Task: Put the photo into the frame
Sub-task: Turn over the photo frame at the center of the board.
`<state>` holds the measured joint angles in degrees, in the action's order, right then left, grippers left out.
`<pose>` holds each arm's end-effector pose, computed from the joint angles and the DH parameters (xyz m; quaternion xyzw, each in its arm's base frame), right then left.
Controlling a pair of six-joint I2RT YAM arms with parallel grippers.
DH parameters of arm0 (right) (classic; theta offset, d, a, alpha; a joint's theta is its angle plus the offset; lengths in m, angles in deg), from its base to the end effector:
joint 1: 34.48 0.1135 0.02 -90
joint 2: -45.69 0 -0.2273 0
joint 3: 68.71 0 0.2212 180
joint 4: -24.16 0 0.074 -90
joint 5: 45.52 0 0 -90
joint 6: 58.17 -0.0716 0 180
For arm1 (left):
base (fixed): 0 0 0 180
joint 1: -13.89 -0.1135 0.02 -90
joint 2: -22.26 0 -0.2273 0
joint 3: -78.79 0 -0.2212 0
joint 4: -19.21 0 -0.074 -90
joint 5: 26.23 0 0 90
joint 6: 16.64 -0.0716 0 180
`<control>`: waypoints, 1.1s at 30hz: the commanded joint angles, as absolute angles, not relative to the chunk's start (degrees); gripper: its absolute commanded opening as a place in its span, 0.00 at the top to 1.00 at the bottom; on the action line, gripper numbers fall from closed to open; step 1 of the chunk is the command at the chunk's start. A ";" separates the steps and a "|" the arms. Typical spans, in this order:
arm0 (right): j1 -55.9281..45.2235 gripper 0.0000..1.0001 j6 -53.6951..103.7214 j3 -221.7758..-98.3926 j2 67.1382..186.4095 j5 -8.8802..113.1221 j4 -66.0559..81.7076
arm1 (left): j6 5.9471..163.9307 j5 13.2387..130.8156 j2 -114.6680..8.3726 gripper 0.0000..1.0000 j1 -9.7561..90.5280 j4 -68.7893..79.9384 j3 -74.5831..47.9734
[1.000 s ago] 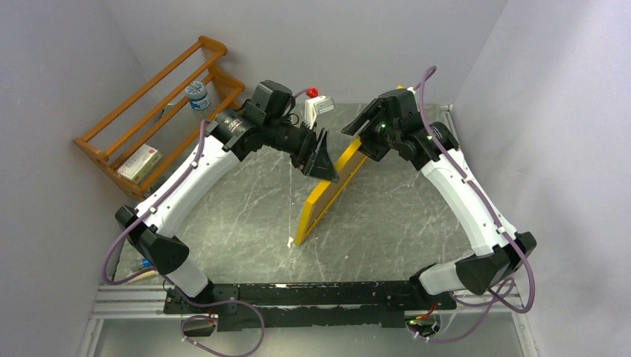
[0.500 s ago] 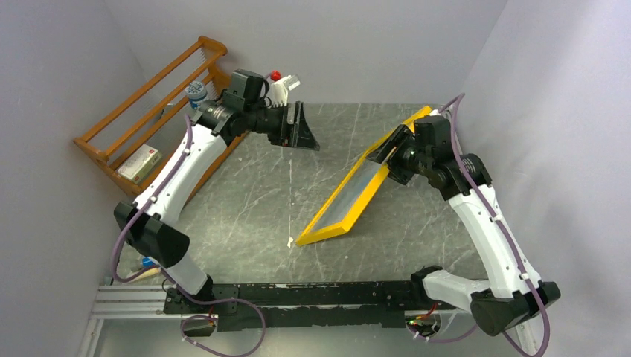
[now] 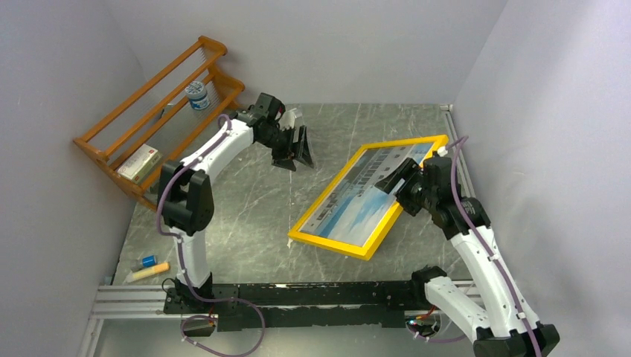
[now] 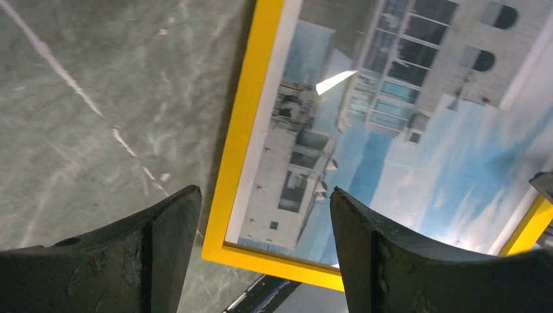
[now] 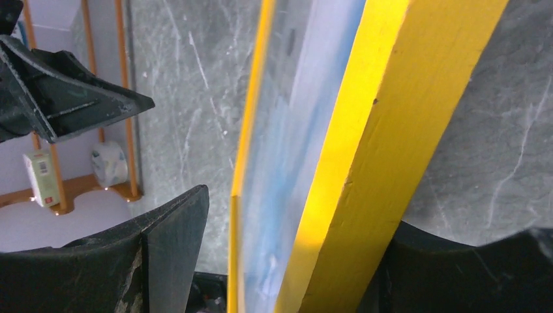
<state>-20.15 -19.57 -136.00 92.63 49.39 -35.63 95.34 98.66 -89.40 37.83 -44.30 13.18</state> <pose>0.1772 0.0516 0.2642 0.2698 0.8624 0.2641 0.3373 0.3395 -0.1955 0.2194 0.0914 0.9217 -0.3610 0.1084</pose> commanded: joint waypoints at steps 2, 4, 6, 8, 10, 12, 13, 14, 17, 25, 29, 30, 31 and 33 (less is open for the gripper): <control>-22.69 0.27 -16.79 -126.20 90.41 51.03 -17.23 | 93.85 92.52 -95.01 0.24 35.47 -40.95 13.48; -23.86 0.27 -16.93 -121.98 90.87 53.10 -10.80 | 93.11 90.19 -97.56 0.25 34.33 -37.63 12.94; -24.58 0.27 -17.89 -117.26 91.35 55.04 -1.45 | 92.16 87.98 -99.61 0.24 33.46 -34.28 12.67; -25.59 0.27 -19.60 -112.68 92.47 56.33 6.57 | 91.97 88.80 -101.77 0.22 32.28 -32.32 13.23; -27.17 0.27 -21.61 -108.83 95.09 58.82 15.25 | 92.44 91.38 -103.83 0.21 31.07 -30.84 13.64; -28.94 0.27 -23.24 -106.45 98.71 59.87 20.65 | 92.59 95.37 -105.55 0.20 30.05 -29.81 13.43; -29.74 0.27 -23.59 -105.70 100.74 60.52 22.74 | 92.71 96.60 -105.98 0.19 29.74 -29.34 13.03; -30.40 0.27 -23.81 -105.30 102.72 60.94 24.67 | 92.64 97.81 -106.23 0.18 29.45 -28.58 12.27; -31.88 0.26 -23.44 -105.72 108.89 61.76 26.96 | 91.79 100.57 -106.92 0.16 29.10 -27.90 11.20; -32.98 0.22 -16.84 -116.96 119.65 57.18 16.82 | 93.63 106.49 -106.56 0.19 29.06 -25.28 6.99; -32.98 0.23 -12.95 -123.35 127.30 55.96 13.95 | 94.80 108.90 -104.03 0.26 29.30 -22.77 1.20; -32.97 0.22 -12.14 -124.70 129.27 56.19 14.03 | 94.46 109.11 -103.58 0.27 29.54 -22.99 0.23; -32.97 0.23 -11.78 -126.11 131.13 56.34 14.20 | 94.00 110.14 -103.19 0.27 29.73 -23.20 -0.70; -32.98 0.23 -10.81 -129.07 135.13 57.81 14.95 | 93.10 111.66 -102.09 0.31 30.44 -23.92 -2.65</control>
<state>-32.85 -14.61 -122.89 130.38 56.93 12.48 95.27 110.46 -103.36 28.74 -21.70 1.83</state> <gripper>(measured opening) 0.774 0.716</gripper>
